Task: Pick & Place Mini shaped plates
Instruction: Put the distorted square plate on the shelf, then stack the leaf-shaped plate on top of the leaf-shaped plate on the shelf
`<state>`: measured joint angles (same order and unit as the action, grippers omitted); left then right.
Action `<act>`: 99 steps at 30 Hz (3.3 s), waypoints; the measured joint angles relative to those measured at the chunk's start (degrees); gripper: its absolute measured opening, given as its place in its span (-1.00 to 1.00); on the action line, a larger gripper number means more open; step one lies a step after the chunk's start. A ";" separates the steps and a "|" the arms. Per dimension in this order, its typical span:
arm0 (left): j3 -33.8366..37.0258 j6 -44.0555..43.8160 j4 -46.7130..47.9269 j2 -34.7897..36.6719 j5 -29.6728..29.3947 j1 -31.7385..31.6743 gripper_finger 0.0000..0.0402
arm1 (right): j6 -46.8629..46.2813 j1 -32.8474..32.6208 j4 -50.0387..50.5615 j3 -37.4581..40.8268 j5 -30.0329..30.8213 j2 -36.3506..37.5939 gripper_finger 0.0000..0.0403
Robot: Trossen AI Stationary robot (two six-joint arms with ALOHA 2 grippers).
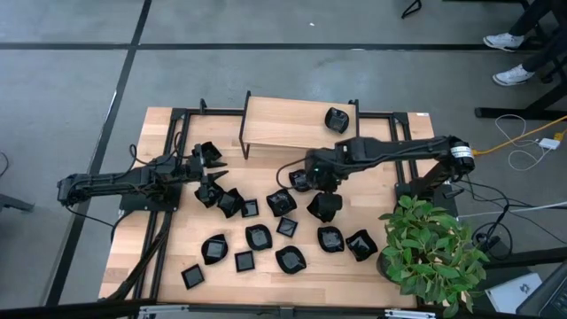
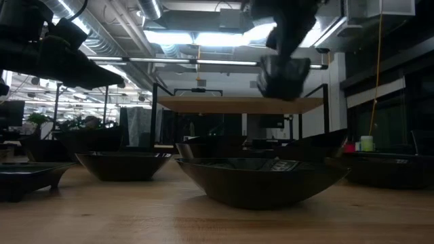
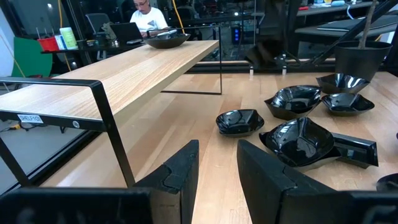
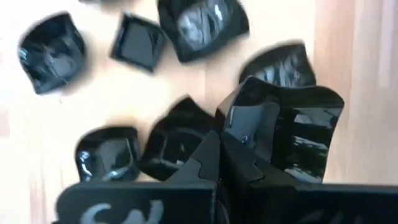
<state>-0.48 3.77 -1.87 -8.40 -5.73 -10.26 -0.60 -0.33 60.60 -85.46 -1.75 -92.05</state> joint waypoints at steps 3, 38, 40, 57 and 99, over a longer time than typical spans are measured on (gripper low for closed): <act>0.01 0.00 0.00 0.00 0.01 -0.02 -0.48 | 1.15 -0.01 -2.36 -1.67 0.03 0.00 -0.98; 0.01 0.00 0.00 0.00 0.00 -0.01 -0.48 | 14.14 12.22 -23.17 -3.84 9.74 -0.02 -0.98; 0.00 0.00 0.00 0.00 0.01 -0.01 -0.48 | 15.01 13.25 -23.47 -3.84 9.76 -0.02 -0.98; -0.01 0.00 0.00 0.00 -0.01 0.00 -0.48 | 20.59 15.45 -25.27 -1.31 9.69 -1.12 -0.98; 0.00 0.00 0.22 0.00 -0.18 -0.01 -0.48 | 19.42 17.83 -18.17 -1.31 18.00 -5.89 -0.23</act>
<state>-0.48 3.77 -1.65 -8.40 -5.91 -10.27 18.82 17.51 42.43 -86.76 16.25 -97.94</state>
